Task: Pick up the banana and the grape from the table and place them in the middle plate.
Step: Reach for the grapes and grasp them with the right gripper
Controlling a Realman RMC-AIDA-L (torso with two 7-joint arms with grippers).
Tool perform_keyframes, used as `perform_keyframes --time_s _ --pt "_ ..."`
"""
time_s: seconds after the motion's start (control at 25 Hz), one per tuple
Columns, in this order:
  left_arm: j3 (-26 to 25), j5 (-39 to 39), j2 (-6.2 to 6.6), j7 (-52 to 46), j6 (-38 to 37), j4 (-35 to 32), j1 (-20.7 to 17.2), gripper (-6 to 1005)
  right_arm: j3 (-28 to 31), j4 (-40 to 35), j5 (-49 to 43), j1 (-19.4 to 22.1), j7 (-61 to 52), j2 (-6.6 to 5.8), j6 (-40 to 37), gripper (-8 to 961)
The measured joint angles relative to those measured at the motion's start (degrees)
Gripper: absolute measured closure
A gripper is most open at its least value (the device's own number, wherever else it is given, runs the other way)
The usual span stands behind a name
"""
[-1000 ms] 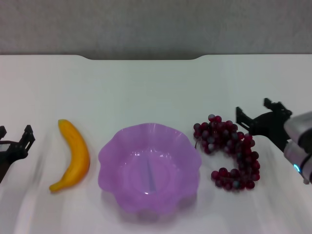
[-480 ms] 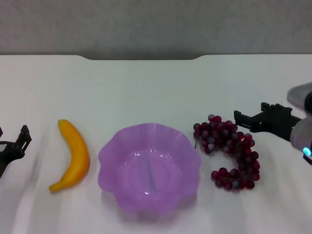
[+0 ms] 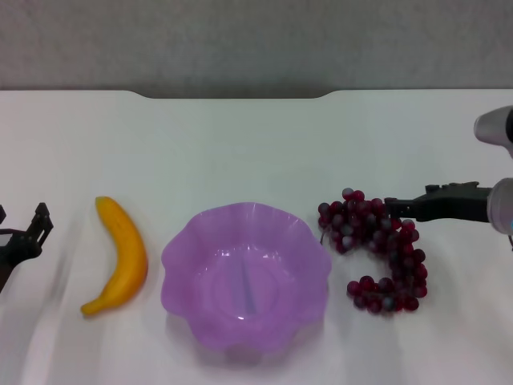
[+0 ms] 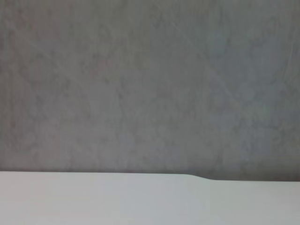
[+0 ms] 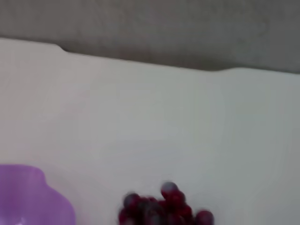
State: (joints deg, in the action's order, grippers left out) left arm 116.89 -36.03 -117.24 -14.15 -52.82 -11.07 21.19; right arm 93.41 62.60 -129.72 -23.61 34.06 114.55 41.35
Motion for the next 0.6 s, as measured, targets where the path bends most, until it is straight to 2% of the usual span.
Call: perform_keyframes --time_s 0.2,0.4,0.6 --pt "0.0 0.0 0.0 -0.31 -0.15 -0.27 0.04 287 0.72 -3.4 -5.97 -3.13 -3.51 0.17 2.67 106" --pt "0.01 0.0 0.0 -0.32 -0.17 -0.18 0.12 287 0.49 -8.87 -6.24 -6.82 -3.52 0.23 3.4 110" --pt "0.0 0.0 -0.09 -0.18 -0.18 -0.46 0.23 287 0.33 -11.28 -5.81 -7.64 -3.12 0.32 2.63 114"
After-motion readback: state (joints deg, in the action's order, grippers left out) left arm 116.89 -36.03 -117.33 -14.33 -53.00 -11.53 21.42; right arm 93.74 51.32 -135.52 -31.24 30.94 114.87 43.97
